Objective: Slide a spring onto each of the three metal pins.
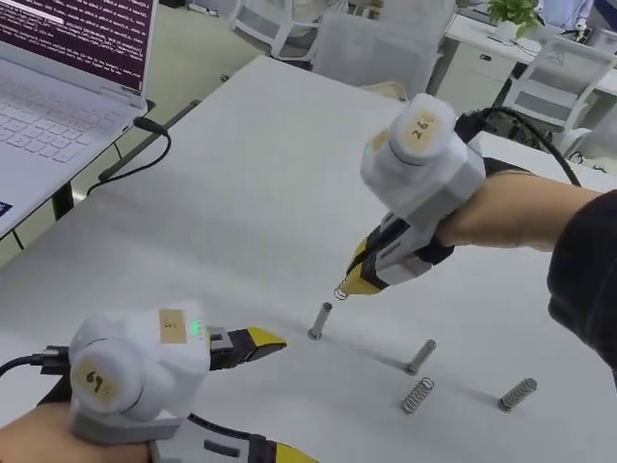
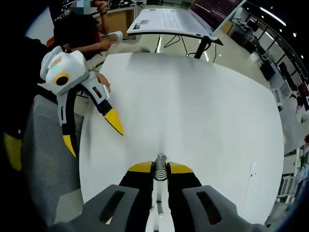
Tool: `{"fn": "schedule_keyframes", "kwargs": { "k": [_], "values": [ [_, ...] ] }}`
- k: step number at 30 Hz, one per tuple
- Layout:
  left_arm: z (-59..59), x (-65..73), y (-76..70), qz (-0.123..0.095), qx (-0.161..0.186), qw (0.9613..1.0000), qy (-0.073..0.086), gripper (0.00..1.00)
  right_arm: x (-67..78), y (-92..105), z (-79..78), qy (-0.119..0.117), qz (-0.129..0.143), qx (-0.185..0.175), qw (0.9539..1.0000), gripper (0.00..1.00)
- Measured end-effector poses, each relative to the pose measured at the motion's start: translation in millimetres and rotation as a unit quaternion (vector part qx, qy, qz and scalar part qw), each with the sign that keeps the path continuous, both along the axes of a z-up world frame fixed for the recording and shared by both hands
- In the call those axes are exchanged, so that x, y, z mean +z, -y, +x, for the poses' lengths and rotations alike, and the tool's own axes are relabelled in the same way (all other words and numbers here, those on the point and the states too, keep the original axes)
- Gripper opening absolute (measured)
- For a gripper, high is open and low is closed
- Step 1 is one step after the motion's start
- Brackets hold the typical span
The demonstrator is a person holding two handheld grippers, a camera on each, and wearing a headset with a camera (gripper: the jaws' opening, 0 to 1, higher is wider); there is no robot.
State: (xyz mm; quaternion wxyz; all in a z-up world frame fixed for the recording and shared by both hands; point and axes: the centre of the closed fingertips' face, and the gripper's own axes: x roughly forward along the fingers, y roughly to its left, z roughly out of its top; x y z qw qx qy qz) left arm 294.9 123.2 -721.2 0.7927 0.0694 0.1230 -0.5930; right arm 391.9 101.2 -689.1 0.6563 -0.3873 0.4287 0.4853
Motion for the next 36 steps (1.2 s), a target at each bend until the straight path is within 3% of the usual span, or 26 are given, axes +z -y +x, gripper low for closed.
{"fn": "schedule_keyframes", "kwargs": {
  "k": [14, 36],
  "values": [
    [7.3, -3.1, -13.6, -0.002, 0.037, 0.9993, -0.004, 0.67, -23.6, 1.1, 8.2, -0.017, -0.017, 0.008, 0.9997, 0.08],
    [6.7, -7.7, -22.6, 0.001, 0.050, 0.9987, -0.009, 0.64, -37.7, -2.9, 9.5, -0.032, -0.024, 0.008, 0.9992, 0.08]
  ]
}}
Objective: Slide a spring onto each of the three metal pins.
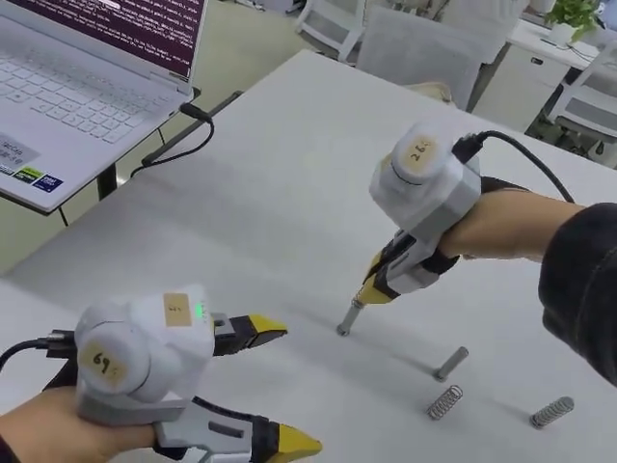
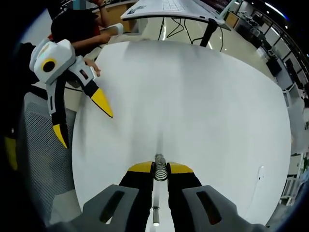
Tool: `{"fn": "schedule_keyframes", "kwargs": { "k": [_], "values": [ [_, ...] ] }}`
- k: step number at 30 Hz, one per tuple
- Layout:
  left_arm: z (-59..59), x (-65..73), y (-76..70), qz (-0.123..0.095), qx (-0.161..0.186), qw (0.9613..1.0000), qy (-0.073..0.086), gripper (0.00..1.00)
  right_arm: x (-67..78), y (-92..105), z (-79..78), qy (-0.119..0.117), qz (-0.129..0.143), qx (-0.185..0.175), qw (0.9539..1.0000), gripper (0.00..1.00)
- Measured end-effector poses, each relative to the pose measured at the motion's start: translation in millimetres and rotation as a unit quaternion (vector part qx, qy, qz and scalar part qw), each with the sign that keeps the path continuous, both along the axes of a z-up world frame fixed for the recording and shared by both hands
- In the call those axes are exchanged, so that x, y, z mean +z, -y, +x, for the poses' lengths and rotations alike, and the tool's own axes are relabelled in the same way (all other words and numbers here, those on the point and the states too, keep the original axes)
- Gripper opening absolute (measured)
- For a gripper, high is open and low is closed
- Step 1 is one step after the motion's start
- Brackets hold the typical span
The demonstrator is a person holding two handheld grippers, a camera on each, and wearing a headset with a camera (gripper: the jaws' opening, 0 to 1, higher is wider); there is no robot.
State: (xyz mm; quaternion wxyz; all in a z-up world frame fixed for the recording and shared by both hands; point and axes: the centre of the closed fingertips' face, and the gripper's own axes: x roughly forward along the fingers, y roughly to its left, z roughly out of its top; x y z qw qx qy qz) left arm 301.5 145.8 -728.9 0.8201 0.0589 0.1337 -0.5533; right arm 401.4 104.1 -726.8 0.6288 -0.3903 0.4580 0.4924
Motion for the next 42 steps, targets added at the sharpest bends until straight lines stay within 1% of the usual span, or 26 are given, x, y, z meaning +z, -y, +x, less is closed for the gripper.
{"fn": "schedule_keyframes", "kwargs": {
  "k": [8, 16, 25, 32, 35, 42],
  "values": [
    [0.5, -1.4, -0.4, 0.000, -0.001, 1.0000, -0.001, 0.63, -7.1, -2.6, 0.7, -0.004, -0.004, 0.002, 1.0000, 0.08],
    [0.4, -2.8, -1.1, 0.003, 0.000, 1.0000, -0.003, 0.63, -22.1, -1.6, 5.8, -0.006, -0.012, -0.001, 0.9999, 0.08],
    [0.2, -3.2, -2.0, 0.004, 0.001, 1.0000, -0.003, 0.62, -37.4, 0.2, 6.4, -0.014, -0.017, -0.012, 0.9997, 0.08],
    [0.0, -2.4, -1.2, 0.005, 0.001, 1.0000, -0.004, 0.62, -43.8, 1.1, 7.3, -0.014, -0.018, -0.016, 0.9996, 0.08],
    [-0.2, -2.2, -0.8, 0.005, 0.000, 1.0000, -0.004, 0.62, -47.3, 3.3, 7.5, -0.012, -0.026, -0.016, 0.9995, 0.08],
    [-0.4, -2.4, -0.8, 0.005, 0.001, 1.0000, -0.006, 0.62, -53.9, 4.8, 7.2, -0.018, -0.028, -0.023, 0.9992, 0.08]
  ]
}}
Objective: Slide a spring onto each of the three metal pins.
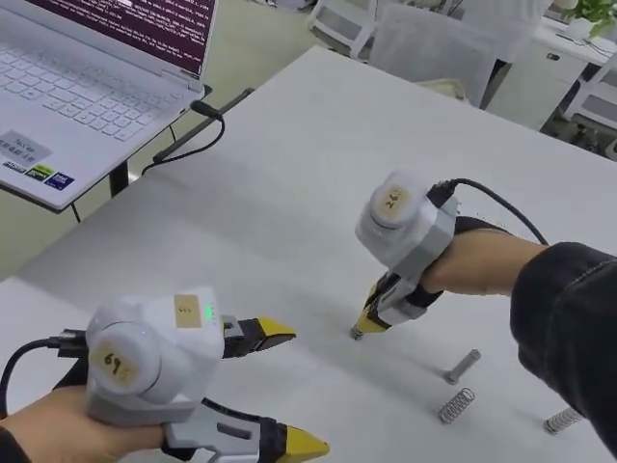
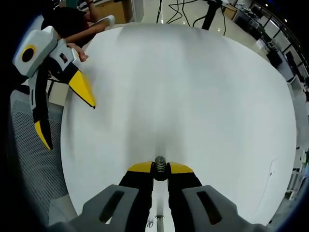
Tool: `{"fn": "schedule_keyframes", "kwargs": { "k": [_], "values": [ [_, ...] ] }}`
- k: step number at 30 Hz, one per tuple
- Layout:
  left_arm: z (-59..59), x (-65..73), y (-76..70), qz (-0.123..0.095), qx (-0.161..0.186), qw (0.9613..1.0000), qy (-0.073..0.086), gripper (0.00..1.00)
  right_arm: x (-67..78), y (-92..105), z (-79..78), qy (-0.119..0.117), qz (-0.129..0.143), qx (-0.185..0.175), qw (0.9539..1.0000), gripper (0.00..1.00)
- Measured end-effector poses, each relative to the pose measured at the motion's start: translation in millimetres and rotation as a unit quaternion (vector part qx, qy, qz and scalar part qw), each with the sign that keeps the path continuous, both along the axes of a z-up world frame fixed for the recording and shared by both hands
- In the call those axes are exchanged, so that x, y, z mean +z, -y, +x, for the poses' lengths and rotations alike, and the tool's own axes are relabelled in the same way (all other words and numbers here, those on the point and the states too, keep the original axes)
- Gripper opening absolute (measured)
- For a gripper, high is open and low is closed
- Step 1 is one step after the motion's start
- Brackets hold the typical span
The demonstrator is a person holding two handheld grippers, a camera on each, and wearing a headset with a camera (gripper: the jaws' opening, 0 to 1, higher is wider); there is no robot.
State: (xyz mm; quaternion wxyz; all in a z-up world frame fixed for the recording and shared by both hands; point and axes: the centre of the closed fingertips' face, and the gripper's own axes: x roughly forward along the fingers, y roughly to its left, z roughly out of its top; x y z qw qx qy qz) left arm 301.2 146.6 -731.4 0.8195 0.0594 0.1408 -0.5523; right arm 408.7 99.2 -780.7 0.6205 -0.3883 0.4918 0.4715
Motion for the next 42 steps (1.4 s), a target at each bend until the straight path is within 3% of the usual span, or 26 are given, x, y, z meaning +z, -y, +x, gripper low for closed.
{"fn": "schedule_keyframes", "kwargs": {
  "k": [10, 22, 37, 42],
  "values": [
    [0.3, -0.6, 0.4, 0.001, -0.001, 1.0000, -0.002, 0.61, -0.3, -1.0, -4.1, 0.000, 0.002, 0.011, 0.9999, 0.09],
    [0.3, -0.6, 1.6, 0.003, -0.004, 1.0000, -0.001, 0.61, 2.8, 3.5, -6.8, 0.001, 0.011, 0.011, 0.9999, 0.17],
    [3.4, 0.5, 15.1, 0.005, -0.017, 0.9998, -0.003, 0.60, 31.7, 21.0, -7.5, 0.034, 0.034, -0.009, 0.9988, 0.19],
    [4.0, 0.5, 20.9, 0.003, -0.021, 0.9997, -0.008, 0.59, 42.4, 24.4, -9.6, 0.040, 0.053, -0.024, 0.9975, 0.20]
  ]
}}
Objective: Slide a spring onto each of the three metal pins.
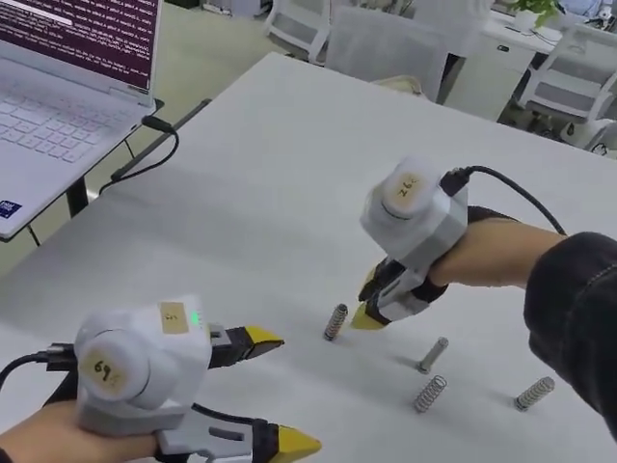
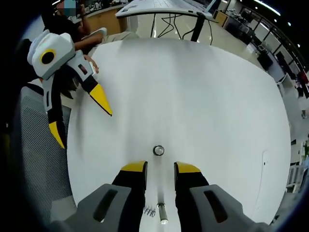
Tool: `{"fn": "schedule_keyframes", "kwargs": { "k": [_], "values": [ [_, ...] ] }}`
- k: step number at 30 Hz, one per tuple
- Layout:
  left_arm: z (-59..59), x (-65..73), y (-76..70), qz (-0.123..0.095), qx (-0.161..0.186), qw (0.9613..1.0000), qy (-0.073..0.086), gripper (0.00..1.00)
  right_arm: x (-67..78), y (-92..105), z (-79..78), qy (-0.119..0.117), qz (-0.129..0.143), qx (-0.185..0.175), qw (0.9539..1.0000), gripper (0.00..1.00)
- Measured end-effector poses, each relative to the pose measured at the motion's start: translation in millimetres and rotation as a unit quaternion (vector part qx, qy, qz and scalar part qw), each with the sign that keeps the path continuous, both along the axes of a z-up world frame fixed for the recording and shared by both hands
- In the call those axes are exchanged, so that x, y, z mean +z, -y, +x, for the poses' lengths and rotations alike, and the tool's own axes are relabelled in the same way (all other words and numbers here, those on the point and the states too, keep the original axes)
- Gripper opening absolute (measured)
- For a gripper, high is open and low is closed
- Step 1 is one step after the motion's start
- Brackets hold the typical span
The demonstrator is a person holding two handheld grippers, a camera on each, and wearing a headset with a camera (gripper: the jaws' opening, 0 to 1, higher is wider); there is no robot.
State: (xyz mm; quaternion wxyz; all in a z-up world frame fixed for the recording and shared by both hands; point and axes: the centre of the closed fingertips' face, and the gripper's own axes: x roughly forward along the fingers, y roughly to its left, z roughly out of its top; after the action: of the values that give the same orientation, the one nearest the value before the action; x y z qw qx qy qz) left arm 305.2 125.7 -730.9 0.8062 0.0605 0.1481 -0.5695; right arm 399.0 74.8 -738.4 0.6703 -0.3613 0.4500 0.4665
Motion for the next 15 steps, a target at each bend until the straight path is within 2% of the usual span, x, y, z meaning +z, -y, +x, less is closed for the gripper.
{"fn": "schedule_keyframes", "kwargs": {
  "k": [11, 15],
  "values": [
    [-0.2, 5.7, 25.8, 0.006, -0.032, 0.9995, 0.002, 0.56, 34.1, 16.6, -14.8, 0.018, 0.041, -0.025, 0.9987, 0.20],
    [-0.9, 7.6, 34.3, 0.006, -0.040, 0.9992, 0.002, 0.56, 41.5, 24.3, -21.5, 0.025, 0.048, -0.034, 0.9979, 0.20]
  ]
}}
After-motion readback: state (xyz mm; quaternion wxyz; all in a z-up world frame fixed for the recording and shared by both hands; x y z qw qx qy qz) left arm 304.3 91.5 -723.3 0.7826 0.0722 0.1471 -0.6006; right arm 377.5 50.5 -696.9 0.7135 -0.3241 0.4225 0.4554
